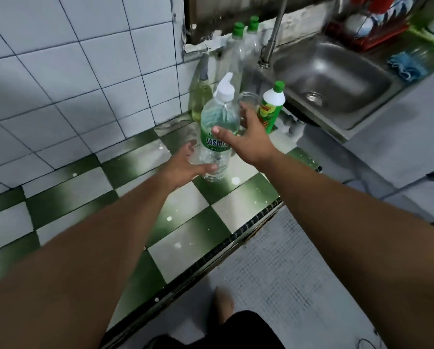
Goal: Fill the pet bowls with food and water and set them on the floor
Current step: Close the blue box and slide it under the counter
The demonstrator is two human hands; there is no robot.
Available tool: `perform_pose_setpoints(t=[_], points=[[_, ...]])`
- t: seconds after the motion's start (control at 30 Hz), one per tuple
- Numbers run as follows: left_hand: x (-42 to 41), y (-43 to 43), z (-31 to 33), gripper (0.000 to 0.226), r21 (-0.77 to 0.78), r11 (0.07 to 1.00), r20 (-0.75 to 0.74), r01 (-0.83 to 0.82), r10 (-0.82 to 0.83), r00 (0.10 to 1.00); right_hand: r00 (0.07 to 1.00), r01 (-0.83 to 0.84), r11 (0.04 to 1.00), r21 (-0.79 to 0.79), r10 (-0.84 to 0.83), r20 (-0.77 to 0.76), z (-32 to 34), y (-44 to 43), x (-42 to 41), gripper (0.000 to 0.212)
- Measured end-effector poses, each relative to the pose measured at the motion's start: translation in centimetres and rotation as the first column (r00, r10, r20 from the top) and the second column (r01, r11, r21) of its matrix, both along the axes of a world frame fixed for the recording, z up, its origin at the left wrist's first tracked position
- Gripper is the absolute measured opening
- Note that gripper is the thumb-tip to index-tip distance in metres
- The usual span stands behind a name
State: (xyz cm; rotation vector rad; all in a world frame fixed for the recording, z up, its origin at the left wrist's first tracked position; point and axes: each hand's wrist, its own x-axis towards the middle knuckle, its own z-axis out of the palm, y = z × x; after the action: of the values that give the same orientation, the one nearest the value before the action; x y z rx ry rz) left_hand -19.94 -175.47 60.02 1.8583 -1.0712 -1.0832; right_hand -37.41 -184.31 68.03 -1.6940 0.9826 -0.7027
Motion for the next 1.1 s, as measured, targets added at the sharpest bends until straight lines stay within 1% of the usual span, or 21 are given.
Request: perform_pose_setpoints(t=[0.07,0.13,0.2,0.3,0.43,0.57,0.67,0.77,0.87,0.9,1.03,1.1], points=[[-0.4,-1.5,-0.4,0.117,-0.032,0.998,-0.139,0.051,-0.055,0.989,0.999,-0.052,0.998,0.022,0.052,0.016,-0.8,-1.3,0.7,0.102],[-0.7,-2.7,-1.0,0.1,-0.075,0.994,-0.261,0.077,-0.094,0.961,0.996,-0.083,0.995,0.047,0.081,0.047,-1.3,-2.2,1.1,0.103],[-0.7,-3.5,-1.5,0.09,-0.108,0.991,-0.33,0.077,-0.109,0.938,0.992,-0.1,0.993,0.066,0.094,0.08,-1.6,-2.7,1.4,0.099],[-0.9,-4.1,-1.9,0.092,-0.145,0.989,-0.37,0.034,-0.086,0.925,0.989,-0.097,0.992,0.076,0.087,0.123,-1.5,-3.1,1.3,0.089],[-1.6,-3.1,-1.6,0.085,-0.155,0.988,-0.351,-0.021,-0.035,0.936,0.99,-0.08,0.994,0.078,0.07,0.126,-0.7,-2.1,1.2,0.084],[-2.4,-0.1,-1.0,0.075,-0.166,0.984,-0.342,-0.065,0.004,0.94,0.989,-0.06,0.996,0.066,0.05,0.142,0.6,0.8,1.2,0.075],[-2.3,3.3,-0.5,0.07,-0.186,0.979,-0.336,-0.085,0.018,0.942,0.989,-0.056,0.997,0.057,0.048,0.139,1.4,4.3,1.2,0.078],[-2.2,7.4,0.4,0.071,-0.208,0.977,-0.285,-0.051,-0.011,0.959,0.99,0.006,0.999,0.048,-0.012,0.138,2.0,8.8,1.3,0.081],[-2.1,11.7,1.4,0.058,-0.224,0.974,-0.257,-0.044,-0.016,0.966,0.987,0.072,0.997,0.001,-0.072,0.147,2.4,13.0,1.6,0.08],[-2.1,13.2,1.7,0.057,-0.219,0.974,-0.255,-0.053,-0.005,0.967,0.986,0.08,0.997,-0.006,-0.078,0.147,2.5,14.3,1.7,0.079],[-2.1,19.1,2.1,0.082,-0.209,0.973,-0.226,-0.096,0.048,0.973,0.984,0.044,0.999,-0.008,-0.042,0.171,2.6,19.5,1.8,0.076],[-2.2,21.9,1.9,0.083,-0.207,0.971,-0.217,-0.117,0.071,0.974,0.984,0.013,1.0,-0.019,-0.009,0.176,2.6,21.9,1.5,0.068]])
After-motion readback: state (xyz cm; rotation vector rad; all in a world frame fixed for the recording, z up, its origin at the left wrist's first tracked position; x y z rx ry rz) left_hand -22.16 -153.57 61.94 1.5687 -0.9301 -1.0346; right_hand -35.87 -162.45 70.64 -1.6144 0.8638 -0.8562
